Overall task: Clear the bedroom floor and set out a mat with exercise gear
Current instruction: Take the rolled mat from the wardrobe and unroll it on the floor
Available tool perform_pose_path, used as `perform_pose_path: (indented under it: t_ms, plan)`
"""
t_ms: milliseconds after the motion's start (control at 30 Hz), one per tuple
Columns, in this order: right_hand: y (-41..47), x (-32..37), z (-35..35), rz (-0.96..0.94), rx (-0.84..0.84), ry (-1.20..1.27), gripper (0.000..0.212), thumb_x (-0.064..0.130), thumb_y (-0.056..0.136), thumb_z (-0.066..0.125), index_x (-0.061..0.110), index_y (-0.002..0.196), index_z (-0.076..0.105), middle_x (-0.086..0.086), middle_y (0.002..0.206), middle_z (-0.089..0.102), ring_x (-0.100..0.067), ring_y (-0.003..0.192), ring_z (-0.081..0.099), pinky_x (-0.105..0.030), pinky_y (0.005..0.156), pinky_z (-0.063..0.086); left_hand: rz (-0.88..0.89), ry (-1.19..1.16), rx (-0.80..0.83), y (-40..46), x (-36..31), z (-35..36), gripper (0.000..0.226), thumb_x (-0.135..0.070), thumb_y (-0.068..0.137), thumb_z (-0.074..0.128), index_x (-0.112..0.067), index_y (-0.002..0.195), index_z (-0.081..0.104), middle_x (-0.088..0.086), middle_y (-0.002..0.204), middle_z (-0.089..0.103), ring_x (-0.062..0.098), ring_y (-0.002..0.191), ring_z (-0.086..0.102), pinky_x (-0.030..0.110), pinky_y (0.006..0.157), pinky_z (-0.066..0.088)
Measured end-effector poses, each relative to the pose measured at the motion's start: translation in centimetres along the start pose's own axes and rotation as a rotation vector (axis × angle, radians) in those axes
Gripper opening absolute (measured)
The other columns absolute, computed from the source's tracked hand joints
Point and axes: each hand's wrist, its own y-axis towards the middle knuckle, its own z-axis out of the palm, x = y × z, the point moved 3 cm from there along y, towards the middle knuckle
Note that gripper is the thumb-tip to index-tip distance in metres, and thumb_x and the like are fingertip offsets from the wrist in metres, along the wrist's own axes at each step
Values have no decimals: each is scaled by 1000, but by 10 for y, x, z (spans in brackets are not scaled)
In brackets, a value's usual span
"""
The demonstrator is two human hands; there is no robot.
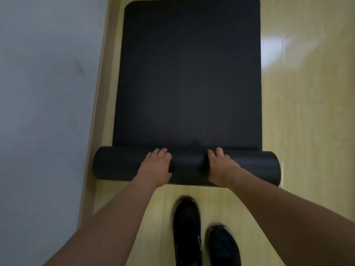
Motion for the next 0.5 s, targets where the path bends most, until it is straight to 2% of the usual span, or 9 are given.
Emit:
perform_pose_path:
  t_ms: [33, 100, 200, 233, 267, 300, 367, 433, 500]
  plan:
    - [-7, -2, 10, -3, 12, -10, 74, 22, 85, 64, 15, 146, 22, -12, 132, 31, -31, 121, 40, -43, 100, 42, 3, 4, -36, -9, -3, 9, 56, -37, 90, 59, -17, 138, 36, 8, 148, 34, 27, 134, 34, 45, 113, 30]
    - [-24, -5, 34, -9, -18, -56, 61, 24, 86, 61, 15, 139, 34, -11, 131, 31, -31, 122, 37, -43, 102, 40, -12, 12, -78, -29, -14, 28, 62, -38, 88, 62, -18, 140, 33, 5, 139, 39, 25, 125, 40, 42, 105, 37]
    - [-42, -7, 65, -60, -76, -114, 51, 28, 89, 58, 20, 135, 40, -16, 149, 17, -37, 138, 19, -48, 114, 24, 2, 63, -65, -48, -29, 54, 65, -39, 87, 64, -15, 141, 36, 10, 154, 21, 29, 142, 22, 45, 117, 24]
    - [-50, -8, 78, -84, -83, -104, 52, 27, 89, 58, 21, 136, 37, -16, 153, 14, -37, 142, 14, -49, 118, 17, 29, 72, -47, -55, -35, 64, 63, -38, 88, 64, -14, 140, 38, 11, 158, 15, 29, 146, 15, 46, 120, 18]
    - [-58, -6, 92, -99, -72, -81, 57, 26, 88, 59, 22, 138, 32, -16, 153, 18, -37, 143, 16, -49, 119, 13, 42, 48, -21, -63, -41, 76, 61, -37, 88, 64, -13, 139, 40, 11, 158, 18, 29, 146, 17, 46, 120, 17]
    - [-67, -2, 106, -98, -49, -45, 65, 26, 87, 60, 22, 141, 26, -15, 149, 26, -35, 141, 23, -48, 119, 15, 31, 3, 0, -72, -46, 88, 58, -35, 89, 63, -13, 137, 41, 12, 153, 29, 29, 140, 28, 44, 118, 23]
    - [-83, -2, 133, -53, -47, 27, 81, 32, 86, 62, 22, 149, 11, -13, 143, 33, -33, 135, 31, -45, 115, 24, 1, -67, -70, -87, -56, 107, 55, -32, 89, 63, -14, 135, 38, 9, 136, 45, 26, 123, 44, 39, 107, 37]
    - [-100, -2, 155, -46, -53, -15, 83, 37, 86, 61, 21, 151, 11, -12, 143, 30, -32, 134, 30, -45, 113, 26, 2, 9, -126, -110, -62, 125, 62, -35, 90, 61, -13, 141, 33, 9, 138, 42, 27, 125, 40, 41, 108, 35]
    - [-118, -4, 182, -39, -61, -94, 67, 37, 86, 61, 23, 144, 30, -12, 141, 26, -32, 133, 26, -46, 114, 23, 47, 178, -123, -129, -69, 150, 59, -38, 92, 58, -13, 141, 37, 15, 153, 24, 32, 141, 22, 47, 118, 20]
